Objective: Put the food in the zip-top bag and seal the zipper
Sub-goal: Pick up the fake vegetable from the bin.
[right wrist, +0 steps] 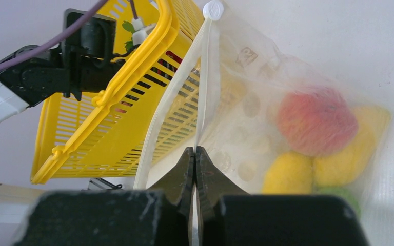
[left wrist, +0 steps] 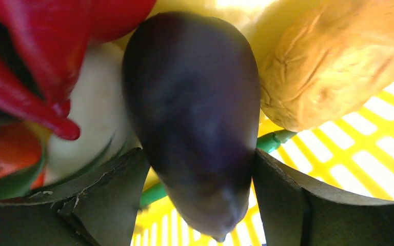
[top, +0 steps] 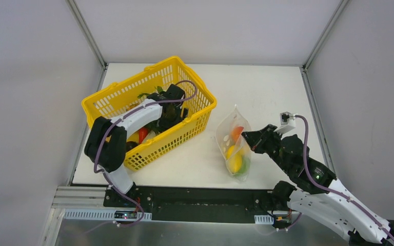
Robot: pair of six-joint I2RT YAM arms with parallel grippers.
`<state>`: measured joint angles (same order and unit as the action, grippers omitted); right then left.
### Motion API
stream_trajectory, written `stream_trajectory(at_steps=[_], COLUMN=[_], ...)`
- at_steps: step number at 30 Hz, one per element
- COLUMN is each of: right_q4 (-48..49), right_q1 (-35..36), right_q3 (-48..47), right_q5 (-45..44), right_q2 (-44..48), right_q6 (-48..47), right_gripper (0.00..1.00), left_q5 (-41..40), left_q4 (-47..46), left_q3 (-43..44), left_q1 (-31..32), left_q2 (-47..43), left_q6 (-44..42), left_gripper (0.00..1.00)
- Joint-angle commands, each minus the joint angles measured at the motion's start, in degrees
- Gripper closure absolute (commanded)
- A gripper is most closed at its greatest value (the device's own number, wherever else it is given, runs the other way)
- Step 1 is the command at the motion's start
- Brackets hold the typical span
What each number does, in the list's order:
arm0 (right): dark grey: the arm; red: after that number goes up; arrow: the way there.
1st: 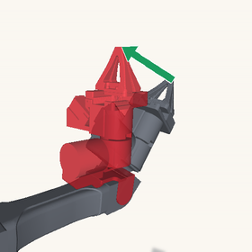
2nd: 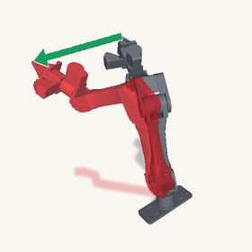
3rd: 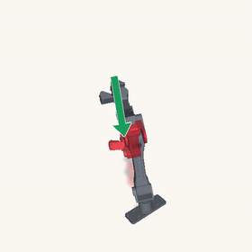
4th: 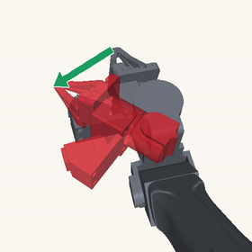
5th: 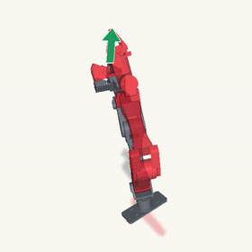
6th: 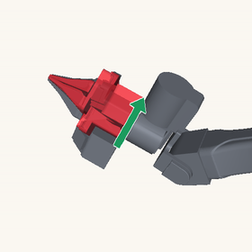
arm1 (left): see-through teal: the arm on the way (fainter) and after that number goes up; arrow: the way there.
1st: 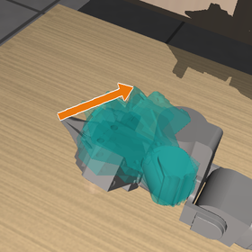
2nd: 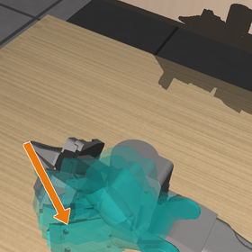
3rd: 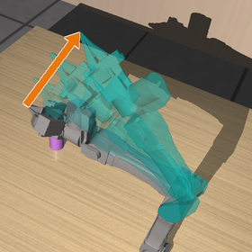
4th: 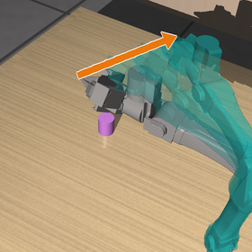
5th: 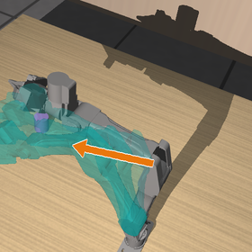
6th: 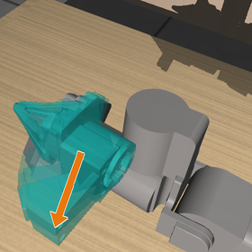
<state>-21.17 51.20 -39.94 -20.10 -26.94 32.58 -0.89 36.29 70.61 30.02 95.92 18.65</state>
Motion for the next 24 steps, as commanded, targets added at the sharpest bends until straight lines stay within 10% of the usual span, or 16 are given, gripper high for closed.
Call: stream_trajectory(at_steps=[1,4,12,24], right_q4=[3.0,3.2,3.0,2.9], right_q1=[0.0,0.1,0.1,0.1], right_q3=[-2.3,-2.6,-2.3,-2.6], right_q5=[0.6,0.8,-0.2,0.4], right_q2=[-1.1,-1.7,-0.9,-1.1], right_q6=[0.1,-0.1,0.1,0.3], right_gripper=[1.00,1.00,1.00,1.00], left_q5=[1.3,0.7,2.3,-2.8], left_q4=[1.9,0.6,-0.8,3.2], left_q3=[-1.6,-2.4,-3.5,1.1], left_q1=[0.4,0.4,0.5,0.5], left_q2=[4.4,6.6,0.5,-20.0], left_q6=[-0.2,0.1,0.7,1.8], left_gripper=[0.25,0.29,0.78,0.85])
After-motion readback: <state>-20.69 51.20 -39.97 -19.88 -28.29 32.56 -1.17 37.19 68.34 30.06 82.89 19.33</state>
